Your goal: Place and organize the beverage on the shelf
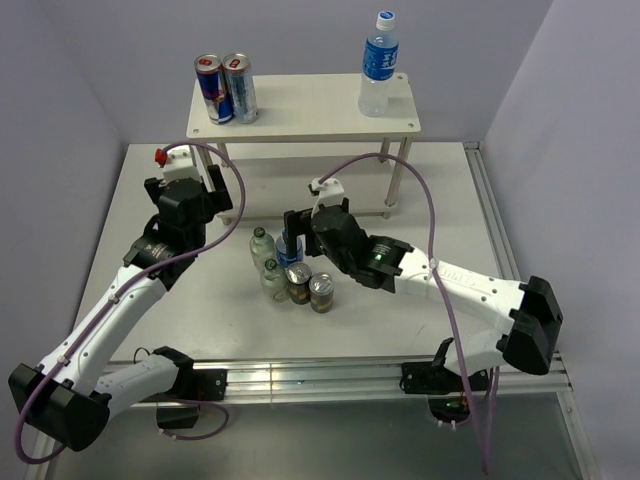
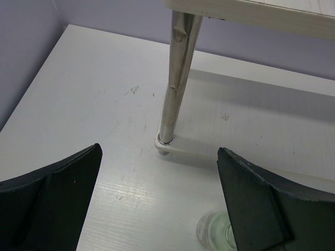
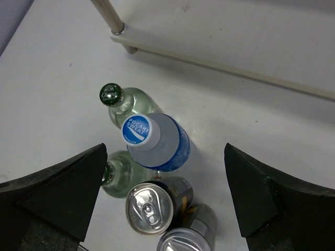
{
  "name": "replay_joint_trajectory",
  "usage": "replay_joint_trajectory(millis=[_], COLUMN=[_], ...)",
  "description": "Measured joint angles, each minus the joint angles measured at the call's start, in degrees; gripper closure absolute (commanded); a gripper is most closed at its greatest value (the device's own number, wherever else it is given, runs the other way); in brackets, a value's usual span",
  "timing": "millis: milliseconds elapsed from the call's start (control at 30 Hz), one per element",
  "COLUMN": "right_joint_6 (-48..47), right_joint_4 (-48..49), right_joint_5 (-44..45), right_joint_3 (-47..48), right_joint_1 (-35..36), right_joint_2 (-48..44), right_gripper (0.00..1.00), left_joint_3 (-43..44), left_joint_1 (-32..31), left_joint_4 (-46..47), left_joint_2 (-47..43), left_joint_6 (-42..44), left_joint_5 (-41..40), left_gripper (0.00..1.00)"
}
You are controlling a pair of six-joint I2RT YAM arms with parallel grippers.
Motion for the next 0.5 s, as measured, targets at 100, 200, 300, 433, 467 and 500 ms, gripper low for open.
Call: replay_joint_trajectory(millis=[100,200,300,433,467,500], right_joint_6=[1.0,1.5,1.8,1.9,2.0,2.0], right_joint_4=[1.2,2.4,3.6,5.4,5.8,6.0], right_joint_5=[-0.7,-1.2,-1.3,-1.2,-1.2,-1.2], right_joint_3=[0.0,0.0,0.0,0.0,0.0,0.0], right_joint_1=[0.4,0.4,0.4,0.4,0.4,0.4], right_joint_2=[2.4,3.5,3.9,5.5,6.2,7.0], right_gripper=[0.00,0.00,0.00,0.02,0.03,0.03], left_joint_3=[0.0,0.0,0.0,0.0,0.0,0.0], left_joint_1=[0.0,0.0,0.0,0.0,0.0,0.0], left_joint_4=[0.0,0.0,0.0,0.0,0.0,0.0], left_joint_2=[0.0,0.0,0.0,0.0,0.0,0.0], left_joint_6=[0.0,0.0,0.0,0.0,0.0,0.0], left_joint_5=[0.0,0.0,0.0,0.0,0.0,0.0], left_gripper=[0.01,0.01,0.01,0.01,0.01,0.01])
